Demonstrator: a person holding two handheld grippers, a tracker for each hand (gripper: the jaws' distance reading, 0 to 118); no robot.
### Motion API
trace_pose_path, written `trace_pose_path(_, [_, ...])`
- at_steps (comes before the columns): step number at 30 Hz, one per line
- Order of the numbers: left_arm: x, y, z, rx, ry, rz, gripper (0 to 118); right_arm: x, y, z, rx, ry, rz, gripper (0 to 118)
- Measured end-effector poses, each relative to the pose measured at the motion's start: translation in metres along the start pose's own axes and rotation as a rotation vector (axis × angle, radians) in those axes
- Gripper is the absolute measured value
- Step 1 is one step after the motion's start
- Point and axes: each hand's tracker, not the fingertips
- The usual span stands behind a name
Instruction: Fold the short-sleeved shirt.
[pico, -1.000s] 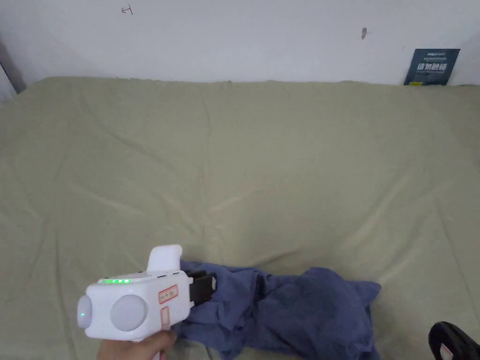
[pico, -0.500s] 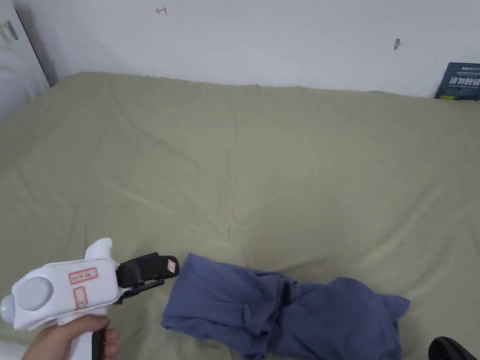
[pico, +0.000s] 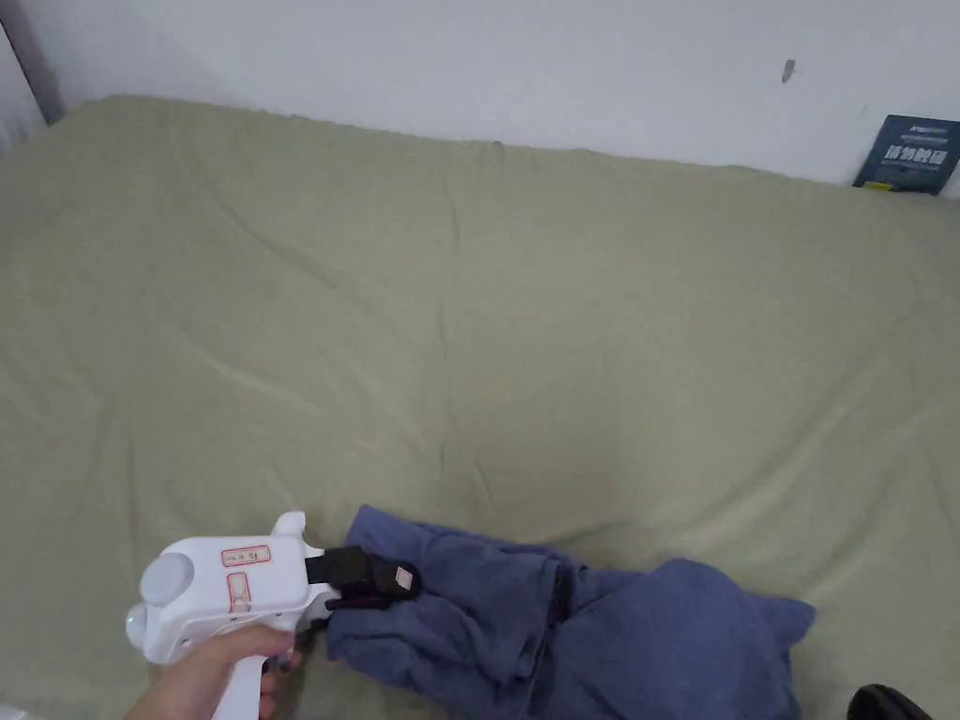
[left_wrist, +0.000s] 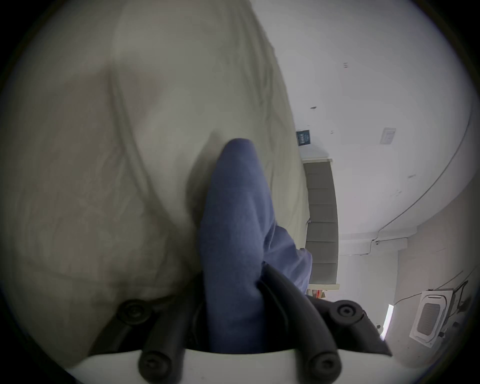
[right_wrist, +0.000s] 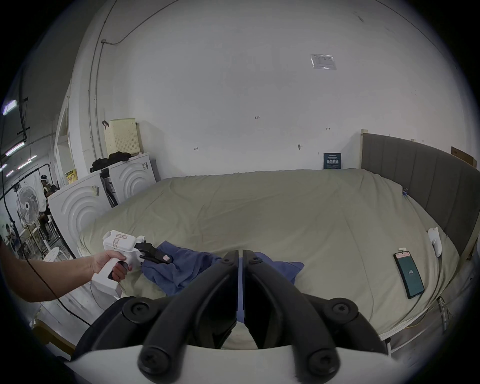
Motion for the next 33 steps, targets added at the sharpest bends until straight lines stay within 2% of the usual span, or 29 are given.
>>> trace_pose_path(1, [0.010,-0.003,0.005,0.028,0.068,0.001,8,-0.001,0.001,0.000,0.004,0.002,0.003,5])
trace_pose_path(2, [0.024,-0.008,0.010,0.062,0.171,-0.071,8,-0.002,0.003,0.001,0.008,0.005,0.007,5])
trace_pose_path(4, [0.046,-0.012,0.016,0.092,0.280,-0.184,8,-0.002,0.003,0.004,0.021,0.015,0.007,5])
trace_pose_path(8, [0.078,-0.028,0.044,0.289,0.357,-0.221,8,-0.001,0.002,0.012,0.040,0.025,0.017,5])
trace_pose_path(11, [0.103,-0.051,0.040,0.355,0.416,-0.235,8,0.003,-0.001,0.021,0.063,0.039,0.003,5])
trace_pose_path(13, [0.125,-0.073,0.026,0.379,0.452,-0.323,8,0.007,-0.004,0.028,0.075,0.040,0.006,5])
trace_pose_path(20, [0.213,-0.160,-0.089,0.232,0.401,-0.604,8,0.028,-0.010,0.050,0.117,0.020,-0.014,5])
trace_pose_path(23, [0.204,-0.176,-0.151,0.117,0.419,-0.635,8,0.038,-0.014,0.060,0.128,-0.011,-0.024,5])
trace_pose_path(26, [0.185,-0.183,-0.195,0.080,0.582,-0.723,8,0.048,-0.015,0.071,0.142,-0.037,-0.037,5])
trace_pose_path(27, [0.182,-0.181,-0.202,0.062,0.588,-0.719,9,0.051,-0.014,0.073,0.145,-0.043,-0.038,5])
trace_pose_path(28, [0.180,-0.178,-0.202,0.055,0.557,-0.676,14,0.054,-0.014,0.076,0.146,-0.050,-0.034,5])
trace_pose_path(29, [0.185,-0.178,-0.192,0.051,0.524,-0.651,31,0.056,-0.014,0.078,0.146,-0.057,-0.027,5])
trace_pose_path(30, [0.192,-0.179,-0.184,0.053,0.442,-0.647,64,0.057,-0.014,0.079,0.145,-0.063,-0.020,5])
trace_pose_path(31, [0.207,-0.182,-0.166,0.068,0.388,-0.647,105,0.060,-0.015,0.080,0.144,-0.063,-0.017,5])
trace_pose_path(32, [0.218,-0.185,-0.148,0.117,0.364,-0.675,112,0.063,-0.016,0.080,0.142,-0.062,-0.017,5])
trace_pose_path(33, [0.228,-0.187,-0.130,0.183,0.290,-0.718,112,0.065,-0.017,0.079,0.134,-0.057,-0.020,5])
